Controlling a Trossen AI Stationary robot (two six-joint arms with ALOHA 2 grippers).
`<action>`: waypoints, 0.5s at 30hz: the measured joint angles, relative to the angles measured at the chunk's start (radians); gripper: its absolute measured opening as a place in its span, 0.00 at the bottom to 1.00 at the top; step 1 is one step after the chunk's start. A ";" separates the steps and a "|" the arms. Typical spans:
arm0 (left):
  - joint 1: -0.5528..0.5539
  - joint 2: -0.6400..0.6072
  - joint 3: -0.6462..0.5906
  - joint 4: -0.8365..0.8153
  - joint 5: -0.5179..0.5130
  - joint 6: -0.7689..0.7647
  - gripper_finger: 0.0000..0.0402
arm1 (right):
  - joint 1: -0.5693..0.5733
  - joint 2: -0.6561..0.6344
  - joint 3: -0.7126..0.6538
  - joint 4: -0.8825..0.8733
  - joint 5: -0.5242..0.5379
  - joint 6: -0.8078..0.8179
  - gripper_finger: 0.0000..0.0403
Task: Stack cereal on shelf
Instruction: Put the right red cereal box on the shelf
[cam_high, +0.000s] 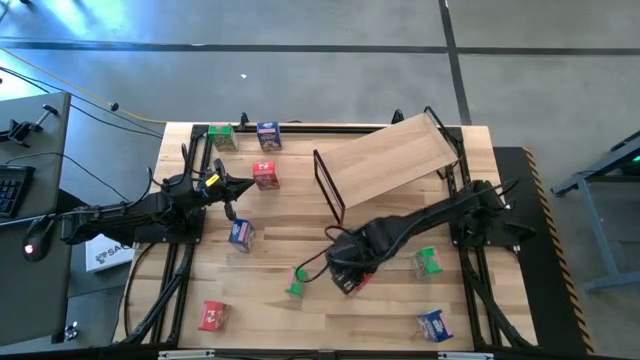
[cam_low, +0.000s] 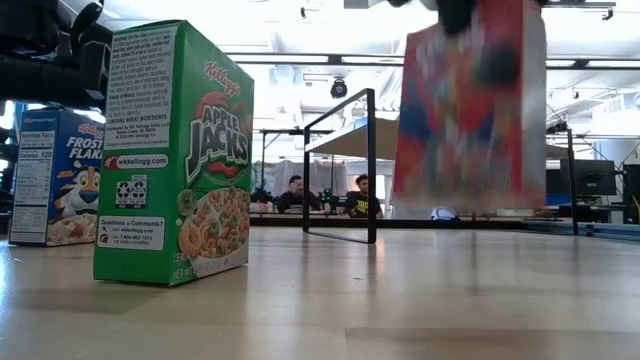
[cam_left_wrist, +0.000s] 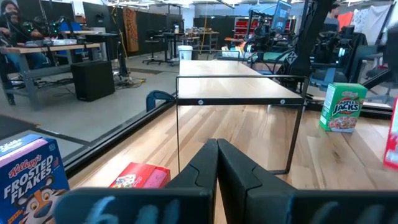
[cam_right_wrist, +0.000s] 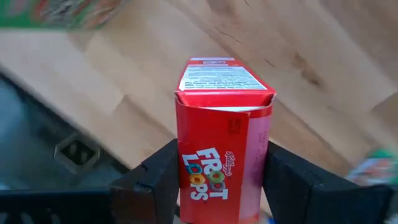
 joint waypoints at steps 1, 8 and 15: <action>0.000 0.000 0.000 0.000 0.000 0.000 0.00 | -0.010 0.000 0.051 -0.051 0.001 -0.054 0.44; 0.000 0.000 0.000 0.005 0.000 0.000 0.00 | -0.116 -0.009 0.410 -0.249 0.122 -0.484 0.44; 0.000 0.000 0.000 0.005 0.000 0.000 0.00 | -0.260 -0.118 0.427 -0.176 0.279 -0.953 0.44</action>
